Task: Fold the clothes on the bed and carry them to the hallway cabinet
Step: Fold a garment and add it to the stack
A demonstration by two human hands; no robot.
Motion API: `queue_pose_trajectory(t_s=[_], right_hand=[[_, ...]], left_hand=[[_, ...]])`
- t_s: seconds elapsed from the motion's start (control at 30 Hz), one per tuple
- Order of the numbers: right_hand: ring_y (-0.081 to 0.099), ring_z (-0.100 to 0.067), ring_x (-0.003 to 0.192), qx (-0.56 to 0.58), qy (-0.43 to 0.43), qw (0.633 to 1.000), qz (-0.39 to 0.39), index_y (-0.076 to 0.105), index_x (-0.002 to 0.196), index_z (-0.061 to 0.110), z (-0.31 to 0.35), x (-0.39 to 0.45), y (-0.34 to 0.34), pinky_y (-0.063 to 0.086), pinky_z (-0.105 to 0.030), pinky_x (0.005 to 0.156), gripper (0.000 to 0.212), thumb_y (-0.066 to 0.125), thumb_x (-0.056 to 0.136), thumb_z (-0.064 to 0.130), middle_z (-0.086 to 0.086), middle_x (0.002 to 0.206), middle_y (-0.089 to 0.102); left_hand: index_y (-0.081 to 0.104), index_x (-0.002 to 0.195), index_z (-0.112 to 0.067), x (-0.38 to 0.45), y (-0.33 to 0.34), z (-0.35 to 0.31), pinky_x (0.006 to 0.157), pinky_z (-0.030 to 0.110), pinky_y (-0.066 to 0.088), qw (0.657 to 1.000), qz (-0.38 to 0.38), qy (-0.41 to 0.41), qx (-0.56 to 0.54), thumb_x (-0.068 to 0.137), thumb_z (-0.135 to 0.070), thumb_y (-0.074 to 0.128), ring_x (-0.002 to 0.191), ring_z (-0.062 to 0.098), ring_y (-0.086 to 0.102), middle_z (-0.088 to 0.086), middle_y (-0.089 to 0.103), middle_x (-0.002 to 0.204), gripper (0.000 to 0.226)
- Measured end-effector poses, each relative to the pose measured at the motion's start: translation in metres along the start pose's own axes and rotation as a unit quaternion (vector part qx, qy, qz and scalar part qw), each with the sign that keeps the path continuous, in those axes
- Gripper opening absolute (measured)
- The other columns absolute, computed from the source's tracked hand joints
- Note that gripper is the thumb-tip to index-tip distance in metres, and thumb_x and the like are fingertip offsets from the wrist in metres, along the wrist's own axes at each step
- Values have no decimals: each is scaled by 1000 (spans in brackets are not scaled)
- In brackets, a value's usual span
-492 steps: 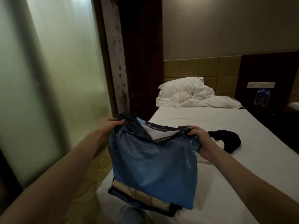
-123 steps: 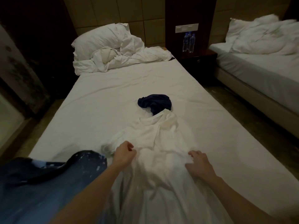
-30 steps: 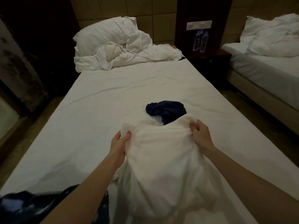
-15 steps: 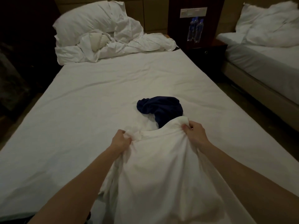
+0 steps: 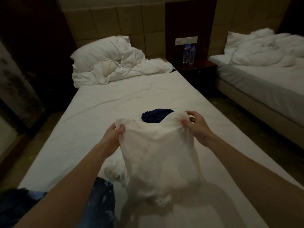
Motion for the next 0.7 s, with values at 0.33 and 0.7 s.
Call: queue_pose_trajectory(t_s=[0.33,0.7], right_hand=[[65,-31,97,65,-63,995,43,68,102,4,90,-135,-30,55,-42,86,11,60,94,2,-18,106,69],[66,-20,97,20,-107,994,29,68,107,15,134,-236,-36,55,-41,85,17,68,91,10,-3,107,69]], left_hand=[[64,121,-6,-172,-21,-67,80,33,55,993,6,115,29,95,1,57,101,25,65,10,69,113,27],[71,106,-10,-297,-42,-89,78,33,57,975,-67,210,11,89,-6,70,92,19,71,4,75,100,18]])
Point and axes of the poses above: each hand's wrist, its own x-axis towards the middle knuckle, its own y-axis out of the palm, z = x × y, the point moved 9 cm from there along x, towards the middle knuckle
